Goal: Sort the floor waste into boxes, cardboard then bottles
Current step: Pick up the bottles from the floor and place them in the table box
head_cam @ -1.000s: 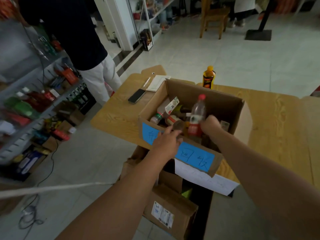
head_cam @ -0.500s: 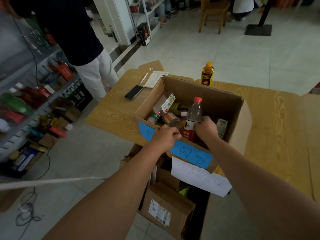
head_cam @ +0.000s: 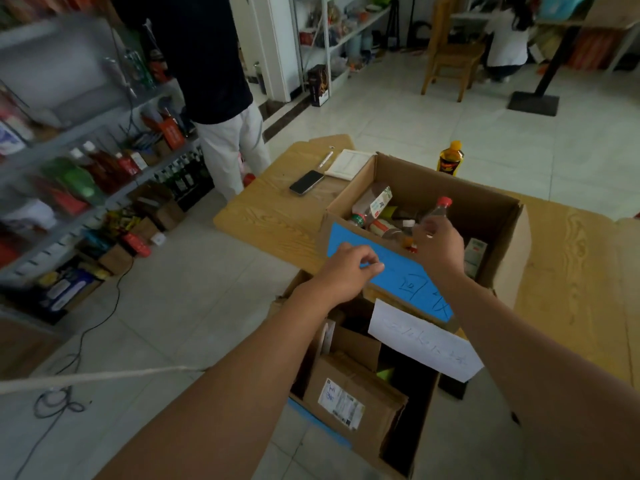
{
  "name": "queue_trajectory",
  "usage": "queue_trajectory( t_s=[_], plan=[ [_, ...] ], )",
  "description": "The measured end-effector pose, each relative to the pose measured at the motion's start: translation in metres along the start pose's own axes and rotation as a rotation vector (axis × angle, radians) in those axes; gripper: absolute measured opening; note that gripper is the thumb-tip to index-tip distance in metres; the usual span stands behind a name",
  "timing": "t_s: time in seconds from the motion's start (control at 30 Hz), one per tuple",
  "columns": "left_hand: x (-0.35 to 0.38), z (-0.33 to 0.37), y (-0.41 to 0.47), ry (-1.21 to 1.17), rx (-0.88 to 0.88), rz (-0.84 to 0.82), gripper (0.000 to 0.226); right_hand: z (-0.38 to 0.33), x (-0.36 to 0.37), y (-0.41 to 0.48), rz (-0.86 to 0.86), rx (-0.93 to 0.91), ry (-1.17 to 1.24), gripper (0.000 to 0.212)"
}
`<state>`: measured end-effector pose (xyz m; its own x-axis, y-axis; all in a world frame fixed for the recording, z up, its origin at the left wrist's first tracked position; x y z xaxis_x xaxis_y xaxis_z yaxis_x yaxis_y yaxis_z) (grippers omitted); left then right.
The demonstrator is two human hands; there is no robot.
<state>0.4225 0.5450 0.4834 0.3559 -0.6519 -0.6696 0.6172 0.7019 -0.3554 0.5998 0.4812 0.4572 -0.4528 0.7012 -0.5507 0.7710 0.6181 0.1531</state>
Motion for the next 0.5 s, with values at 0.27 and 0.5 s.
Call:
queue_trajectory(
  t_s=[0.27,0.5],
  plan=[
    [-0.072,-0.143,-0.133,-0.156,-0.081,0.1,0.016,-0.082,0.093,-0.134,-0.143,-0.092,0.034,0.033],
    [-0.12,-0.335,-0.241,-0.305,-0.274,0.208,0.019,-0.103,0.243,-0.3,-0.493,-0.035,-0.054,0.026]
  ],
)
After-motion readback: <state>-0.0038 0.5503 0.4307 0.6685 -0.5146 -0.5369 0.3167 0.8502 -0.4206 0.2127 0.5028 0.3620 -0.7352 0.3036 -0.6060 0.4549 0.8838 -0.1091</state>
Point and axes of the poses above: each hand's wrist, its own y-axis towards the middle knuckle, its own x-axis out of the palm, z = x × y, the point moved 4 cm from there along y, towards the middle knuckle, and after that the axes turned 12 degrees about -x, right-handed, at the moved point
